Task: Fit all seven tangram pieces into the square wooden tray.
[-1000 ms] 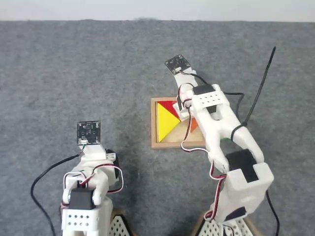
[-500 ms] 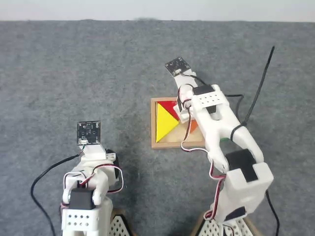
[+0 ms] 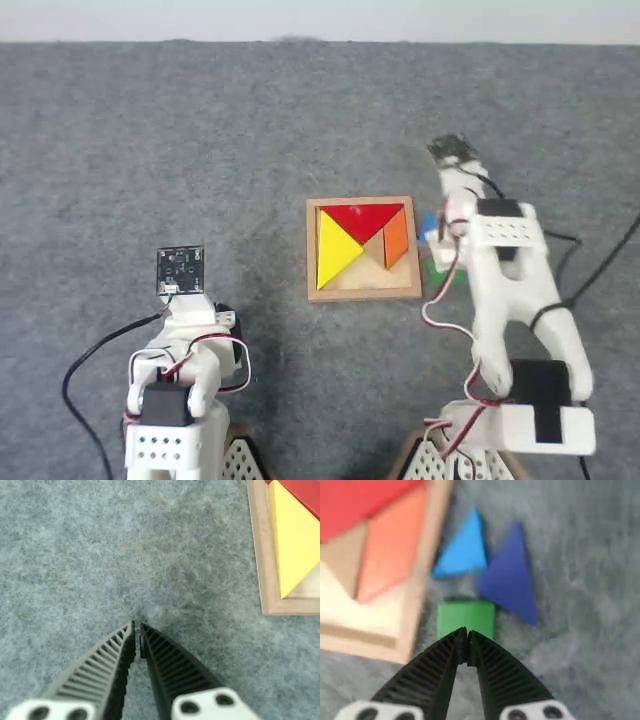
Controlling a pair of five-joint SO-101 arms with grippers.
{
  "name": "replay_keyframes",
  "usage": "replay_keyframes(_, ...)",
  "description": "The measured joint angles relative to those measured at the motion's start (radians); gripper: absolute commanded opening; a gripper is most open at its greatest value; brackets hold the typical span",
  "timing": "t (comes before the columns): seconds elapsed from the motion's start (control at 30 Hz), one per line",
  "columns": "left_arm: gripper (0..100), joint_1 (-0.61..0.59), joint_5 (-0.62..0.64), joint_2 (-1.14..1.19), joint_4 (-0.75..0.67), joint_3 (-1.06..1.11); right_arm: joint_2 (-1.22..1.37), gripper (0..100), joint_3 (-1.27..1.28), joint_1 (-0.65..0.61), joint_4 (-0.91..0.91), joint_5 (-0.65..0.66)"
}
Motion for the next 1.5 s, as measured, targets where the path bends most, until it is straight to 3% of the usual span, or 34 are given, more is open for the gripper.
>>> replay_keyframes(0.63,1,0.0,0.0,0.0,0.0,0.0,-0.014,1.1,0.075,0.011,-0.064,-0.046)
replay_keyframes(0.87,1,0.0,0.0,0.0,0.0,0.0,-0.014,12.5,0.08,-0.078,-0.031,-0.044)
replay_keyframes(1.4,1,0.0,0.0,0.0,0.0,0.0,-0.014,13.5,0.121,-0.1,-0.041,-0.08)
replay_keyframes(1.5,1,0.0,0.0,0.0,0.0,0.0,-0.014,17.7,0.121,-0.1,-0.044,-0.08)
